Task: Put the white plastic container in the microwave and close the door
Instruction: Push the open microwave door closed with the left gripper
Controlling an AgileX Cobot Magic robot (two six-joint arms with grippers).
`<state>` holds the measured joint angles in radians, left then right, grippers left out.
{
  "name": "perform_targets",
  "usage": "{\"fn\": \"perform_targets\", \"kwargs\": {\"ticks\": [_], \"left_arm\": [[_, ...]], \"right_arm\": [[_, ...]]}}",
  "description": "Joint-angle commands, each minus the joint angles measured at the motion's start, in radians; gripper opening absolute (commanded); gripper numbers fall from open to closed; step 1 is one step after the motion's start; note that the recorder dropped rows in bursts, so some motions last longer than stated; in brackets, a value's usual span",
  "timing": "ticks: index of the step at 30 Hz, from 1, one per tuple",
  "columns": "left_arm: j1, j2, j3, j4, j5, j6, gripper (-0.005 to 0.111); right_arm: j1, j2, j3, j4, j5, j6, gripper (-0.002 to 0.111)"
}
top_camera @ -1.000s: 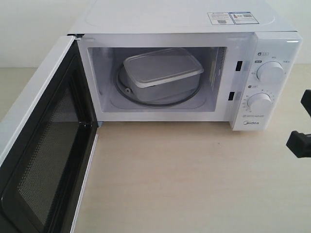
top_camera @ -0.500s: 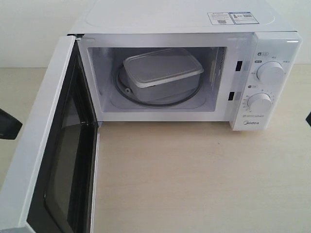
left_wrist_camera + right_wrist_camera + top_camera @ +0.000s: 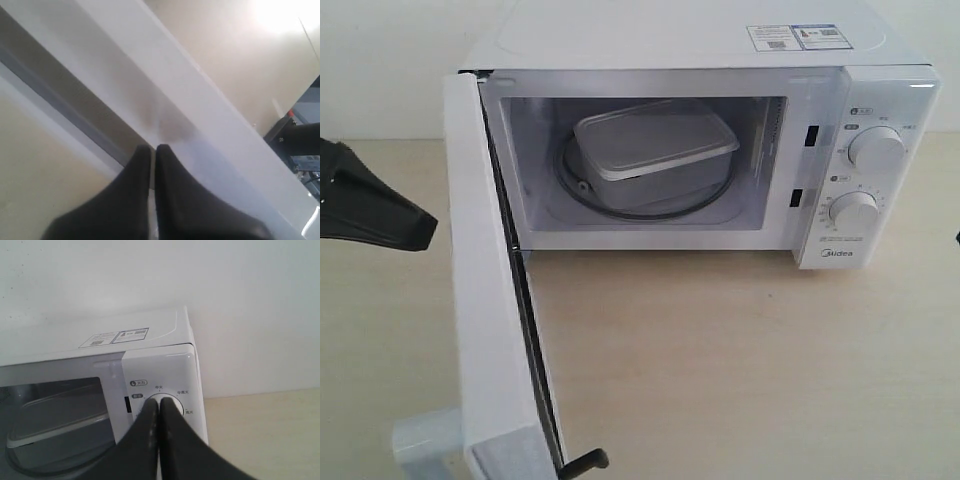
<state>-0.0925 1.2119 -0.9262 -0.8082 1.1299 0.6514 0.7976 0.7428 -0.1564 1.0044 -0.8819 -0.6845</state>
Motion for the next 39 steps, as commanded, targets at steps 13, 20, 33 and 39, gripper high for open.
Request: {"fn": "perform_targets", "kwargs": {"ticks": [13, 20, 33, 39], "left_arm": [[-0.009, 0.174, -0.005, -0.352, -0.058, 0.273, 0.004], [-0.084, 0.234, -0.023, -0.450, -0.199, 0.364, 0.004], [-0.106, 0.238, -0.136, -0.414, -0.203, 0.373, 0.004], [-0.106, 0.227, -0.136, -0.351, -0.189, 0.373, 0.004]], "right_arm": [[0.003, -0.002, 0.005, -0.028, -0.014, 0.036, 0.000], [0.003, -0.002, 0.005, -0.028, -0.016, 0.044, 0.000], [0.003, -0.002, -0.065, -0.682, 0.116, 0.457, 0.000], [0.003, 0.000, -0.171, -0.907, 0.421, 0.546, 0.000]]}}
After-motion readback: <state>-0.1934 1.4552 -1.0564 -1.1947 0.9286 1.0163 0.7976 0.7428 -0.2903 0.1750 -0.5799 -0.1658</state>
